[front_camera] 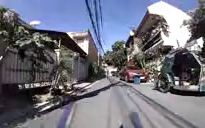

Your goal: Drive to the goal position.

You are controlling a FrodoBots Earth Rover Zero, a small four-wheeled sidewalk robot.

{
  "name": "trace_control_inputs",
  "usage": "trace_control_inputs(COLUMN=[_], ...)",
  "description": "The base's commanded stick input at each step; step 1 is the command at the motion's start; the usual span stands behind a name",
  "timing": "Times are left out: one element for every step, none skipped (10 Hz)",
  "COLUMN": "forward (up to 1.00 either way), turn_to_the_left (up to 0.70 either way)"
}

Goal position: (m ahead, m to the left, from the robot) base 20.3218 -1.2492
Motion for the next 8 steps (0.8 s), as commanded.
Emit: trace_control_inputs(forward=[1.00,1.00,1.00,1.00,1.00,1.00,1.00,1.00], turn_to_the_left=[-0.15,-0.28,-0.32,0.10,0.19,0.18,0.16,0.14])
